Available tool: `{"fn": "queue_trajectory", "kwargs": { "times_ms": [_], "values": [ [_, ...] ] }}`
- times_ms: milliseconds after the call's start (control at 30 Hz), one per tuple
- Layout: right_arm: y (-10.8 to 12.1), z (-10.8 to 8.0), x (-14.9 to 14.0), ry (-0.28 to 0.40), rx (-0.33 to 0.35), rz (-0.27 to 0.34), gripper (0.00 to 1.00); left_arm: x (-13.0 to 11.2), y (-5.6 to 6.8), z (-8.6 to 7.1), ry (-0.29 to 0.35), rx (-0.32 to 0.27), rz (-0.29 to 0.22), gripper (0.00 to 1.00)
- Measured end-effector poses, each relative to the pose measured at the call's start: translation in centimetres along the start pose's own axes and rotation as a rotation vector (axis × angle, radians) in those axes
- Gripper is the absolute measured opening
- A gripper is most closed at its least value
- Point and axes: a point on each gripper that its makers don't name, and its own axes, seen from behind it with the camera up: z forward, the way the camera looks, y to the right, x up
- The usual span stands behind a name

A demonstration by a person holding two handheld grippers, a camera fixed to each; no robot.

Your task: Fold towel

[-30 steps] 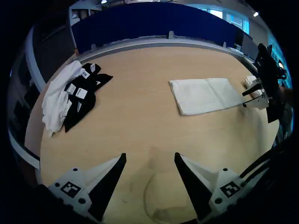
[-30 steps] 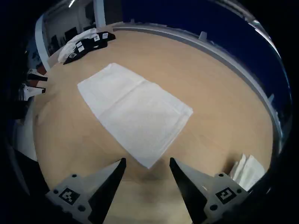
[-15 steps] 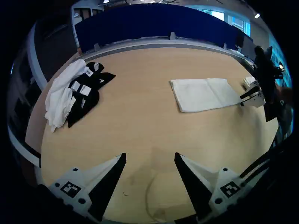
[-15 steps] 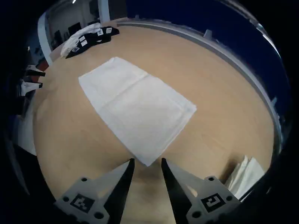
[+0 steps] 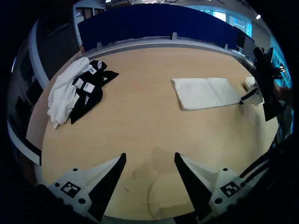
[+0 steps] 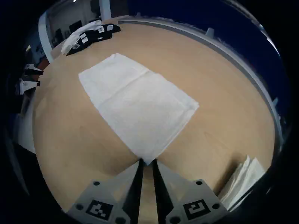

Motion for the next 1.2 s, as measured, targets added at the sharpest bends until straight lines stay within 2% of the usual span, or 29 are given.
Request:
{"fn": "queue_trajectory", "kwargs": {
  "times_ms": [200, 500, 700, 900, 1200],
  "values": [
    [0.0, 0.1, 0.2, 0.013, -0.004, -0.002, 0.04, 0.0, -0.1, -0.1, 0.001, 0.001, -0.002, 0.96],
    [-0.3, -0.5, 0.7, 0.028, -0.012, -0.018, 0.03, 0.2, 0.0, -0.6, 0.006, -0.003, 0.000, 0.96],
    [-0.5, -1.7, 2.4, 0.058, -0.014, -0.025, 0.02, 0.3, -0.1, -0.8, 0.009, -0.004, 0.001, 0.96],
    [-0.8, -3.2, 5.6, 0.107, -0.021, -0.051, 0.02, 0.3, -0.2, -1.1, 0.011, -0.007, -0.002, 0.96],
    [-1.0, -4.4, 12.2, 0.188, -0.040, -0.114, 0.02, 0.7, -0.3, -1.5, 0.031, -0.011, -0.003, 0.96]
  ]
}}
